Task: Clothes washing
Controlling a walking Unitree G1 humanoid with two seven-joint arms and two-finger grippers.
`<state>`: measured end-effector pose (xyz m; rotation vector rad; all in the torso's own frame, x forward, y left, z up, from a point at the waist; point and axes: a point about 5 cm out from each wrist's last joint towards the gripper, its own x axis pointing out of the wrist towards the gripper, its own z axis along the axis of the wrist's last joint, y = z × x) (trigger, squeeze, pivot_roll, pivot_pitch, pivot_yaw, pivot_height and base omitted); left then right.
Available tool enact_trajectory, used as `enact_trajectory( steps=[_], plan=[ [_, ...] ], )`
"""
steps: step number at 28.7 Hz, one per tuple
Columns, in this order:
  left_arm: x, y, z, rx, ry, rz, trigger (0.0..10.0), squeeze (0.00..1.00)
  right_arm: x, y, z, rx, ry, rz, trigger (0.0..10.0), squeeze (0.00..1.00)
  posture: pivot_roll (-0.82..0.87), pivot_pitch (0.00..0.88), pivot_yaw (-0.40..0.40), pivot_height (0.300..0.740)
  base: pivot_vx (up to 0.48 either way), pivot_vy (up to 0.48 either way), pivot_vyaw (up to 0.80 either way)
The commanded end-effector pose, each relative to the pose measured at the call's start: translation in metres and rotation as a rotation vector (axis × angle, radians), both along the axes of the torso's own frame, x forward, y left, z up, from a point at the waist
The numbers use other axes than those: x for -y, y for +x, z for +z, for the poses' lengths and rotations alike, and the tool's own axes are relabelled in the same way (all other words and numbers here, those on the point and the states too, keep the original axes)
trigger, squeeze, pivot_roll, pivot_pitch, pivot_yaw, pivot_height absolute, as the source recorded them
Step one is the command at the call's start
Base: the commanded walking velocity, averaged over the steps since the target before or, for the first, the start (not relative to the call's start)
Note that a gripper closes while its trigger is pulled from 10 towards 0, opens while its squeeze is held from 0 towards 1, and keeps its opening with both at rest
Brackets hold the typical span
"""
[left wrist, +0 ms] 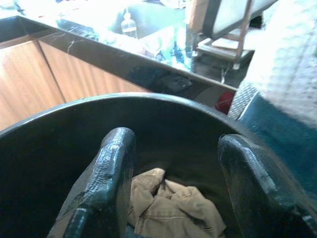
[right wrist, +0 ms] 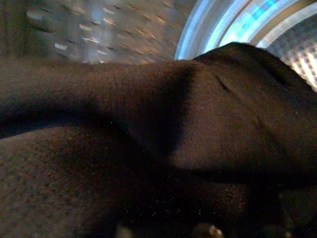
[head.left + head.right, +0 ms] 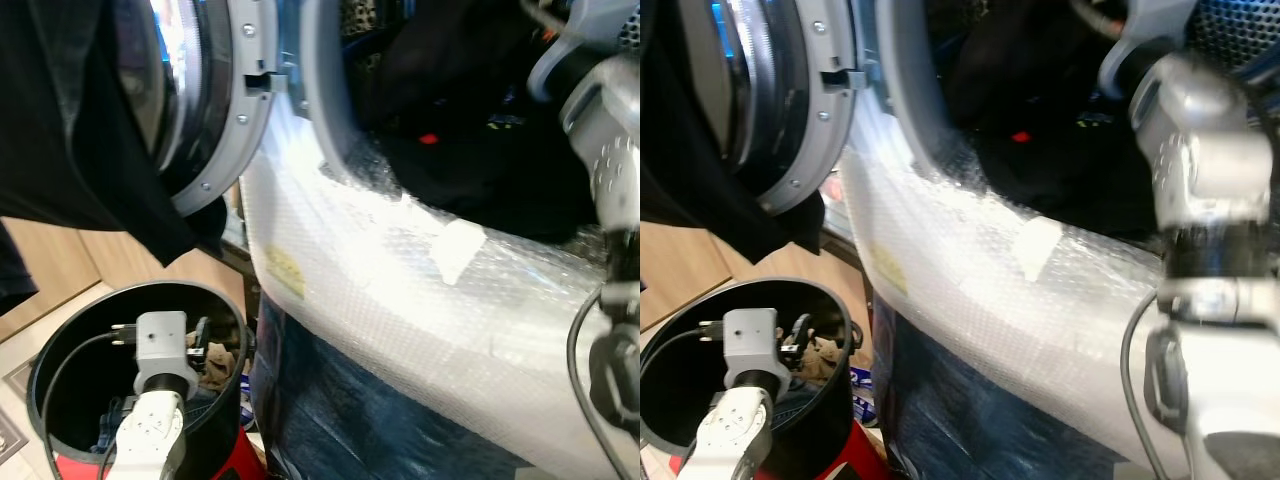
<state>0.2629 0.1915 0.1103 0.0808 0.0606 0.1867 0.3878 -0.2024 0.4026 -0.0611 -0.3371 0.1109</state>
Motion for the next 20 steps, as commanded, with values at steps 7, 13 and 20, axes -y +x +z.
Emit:
enact_trajectory(
  steps=[7, 13, 20],
  plan=[
    [0.005, 0.003, 0.0, -0.005, -0.005, -0.013, 10.0, 0.0, 0.07, 0.001, -0.015, -0.069, 0.2, -0.536, 10.0, 0.0, 0.07, 0.027, -0.086, 0.74, 0.0, 0.0, 0.0],
    [0.011, 0.001, -0.002, -0.023, -0.007, -0.066, 10.0, 0.0, 0.05, 0.009, -0.008, -0.011, 0.116, -0.405, 10.0, 0.0, 0.07, 0.034, -0.072, 0.74, 0.0, 0.0, 0.0],
    [0.014, 0.002, 0.0, -0.013, 0.001, -0.095, 10.0, 0.0, 0.077, -0.005, 0.02, 0.097, 0.142, -0.494, 10.0, 0.0, 0.07, 0.036, -0.082, 0.74, 0.0, 0.0, 0.0]
  ],
)
